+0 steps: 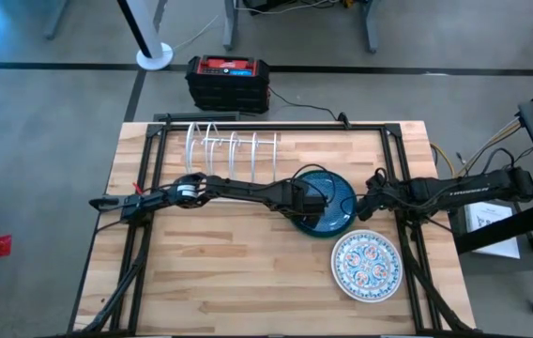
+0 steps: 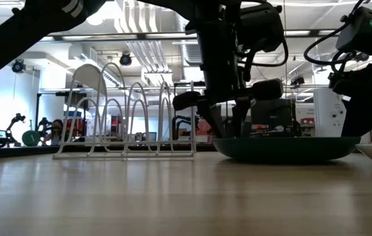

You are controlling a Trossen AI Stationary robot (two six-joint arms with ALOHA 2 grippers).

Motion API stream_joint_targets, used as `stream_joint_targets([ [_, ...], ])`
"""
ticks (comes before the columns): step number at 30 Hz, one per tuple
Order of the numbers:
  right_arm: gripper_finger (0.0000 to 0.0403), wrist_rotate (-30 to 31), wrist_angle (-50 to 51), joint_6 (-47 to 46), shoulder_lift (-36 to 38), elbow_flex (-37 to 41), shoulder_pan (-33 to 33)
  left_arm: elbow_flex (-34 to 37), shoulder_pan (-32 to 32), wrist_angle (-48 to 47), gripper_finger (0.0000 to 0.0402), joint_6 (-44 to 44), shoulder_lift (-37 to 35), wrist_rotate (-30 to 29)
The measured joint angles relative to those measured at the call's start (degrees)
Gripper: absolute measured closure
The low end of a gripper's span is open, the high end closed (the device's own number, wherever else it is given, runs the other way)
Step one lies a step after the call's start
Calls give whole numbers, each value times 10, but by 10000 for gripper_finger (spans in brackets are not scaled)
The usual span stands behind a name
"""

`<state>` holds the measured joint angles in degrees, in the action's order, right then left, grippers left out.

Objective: Sort dishes
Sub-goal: Put the blue patterned plate in the dish rack

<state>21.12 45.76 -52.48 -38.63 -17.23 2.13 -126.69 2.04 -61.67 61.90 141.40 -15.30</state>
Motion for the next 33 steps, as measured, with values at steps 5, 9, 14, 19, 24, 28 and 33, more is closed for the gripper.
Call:
stream_joint_targets([
  [5,309,3,-7,2,3,0,0,0,0,0,288,-8,0,-2],
  [9,324,3,-10,2,3,5,0,0,0,0,288,-10,0,-4],
  [14,342,0,-15,0,3,15,0,0,0,0,288,-10,0,-5],
  [19,353,0,-19,-1,3,16,0,0,0,3,288,-10,0,-7],
  [24,354,0,-23,-1,3,16,0,0,0,15,288,-13,0,-7],
  [28,350,0,-29,0,3,20,0,0,0,20,288,-15,0,-7],
  [33,356,-1,-35,3,3,26,0,0,-1,22,288,-15,0,-7],
])
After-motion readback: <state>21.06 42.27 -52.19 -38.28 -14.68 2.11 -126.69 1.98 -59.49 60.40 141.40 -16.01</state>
